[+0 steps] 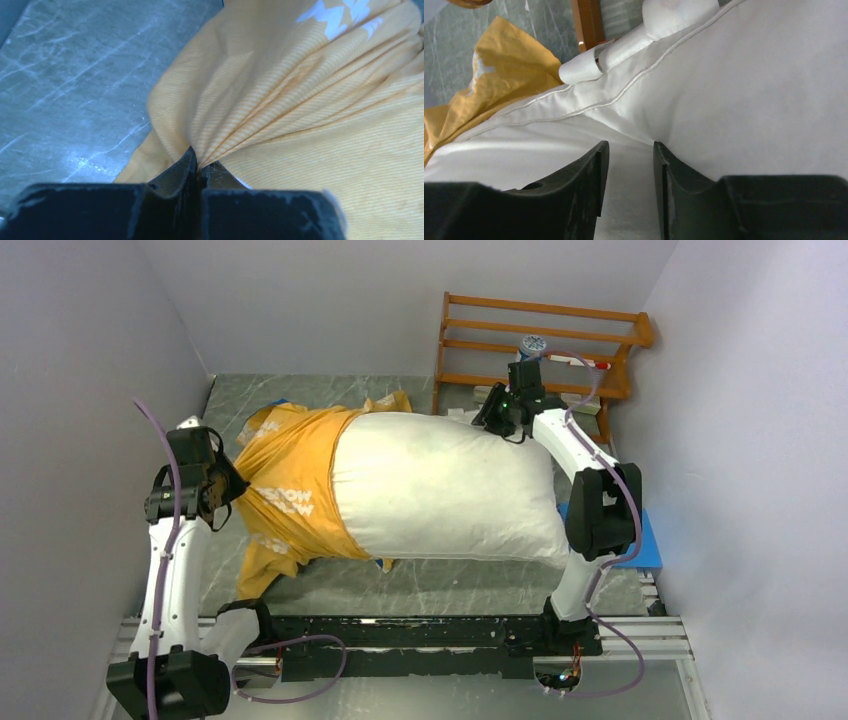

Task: Remove the pillowcase from the pillow
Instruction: Remove the pillow from the pillowcase.

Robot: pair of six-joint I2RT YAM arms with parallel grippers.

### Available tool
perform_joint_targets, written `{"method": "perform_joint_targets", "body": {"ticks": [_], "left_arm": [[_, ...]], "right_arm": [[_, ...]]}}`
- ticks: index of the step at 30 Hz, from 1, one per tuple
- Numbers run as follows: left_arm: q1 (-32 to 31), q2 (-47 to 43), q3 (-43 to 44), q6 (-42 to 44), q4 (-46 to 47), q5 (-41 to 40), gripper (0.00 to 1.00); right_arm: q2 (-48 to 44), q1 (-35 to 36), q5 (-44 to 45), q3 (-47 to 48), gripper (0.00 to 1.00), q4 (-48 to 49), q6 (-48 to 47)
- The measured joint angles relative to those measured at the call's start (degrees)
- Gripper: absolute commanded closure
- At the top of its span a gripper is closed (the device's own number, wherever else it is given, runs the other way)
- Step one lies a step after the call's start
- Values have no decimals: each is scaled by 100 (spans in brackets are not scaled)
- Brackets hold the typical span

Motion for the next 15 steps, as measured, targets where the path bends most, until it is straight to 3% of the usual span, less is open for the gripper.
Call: {"method": "perform_joint_targets", "body": {"ticks": [2, 4, 7, 12, 15], "left_arm": [[13, 7, -133, 35, 46, 101, 95], [63, -20, -382, 79, 199, 385, 95], [144, 33, -743, 142, 470, 997, 81], [177, 234, -905, 238, 684, 1615, 39], [192, 234, -903, 273, 778, 1755, 32]], "right_arm": [[-92, -42, -140, -2, 46, -70, -68], [-273, -74, -275, -2, 30, -210, -199], [-787, -103, -195, -2, 10, -540, -417], [-2208, -341, 903, -448, 2, -1196, -535], [-3056, -636, 1534, -1123, 1, -1615, -352]]}}
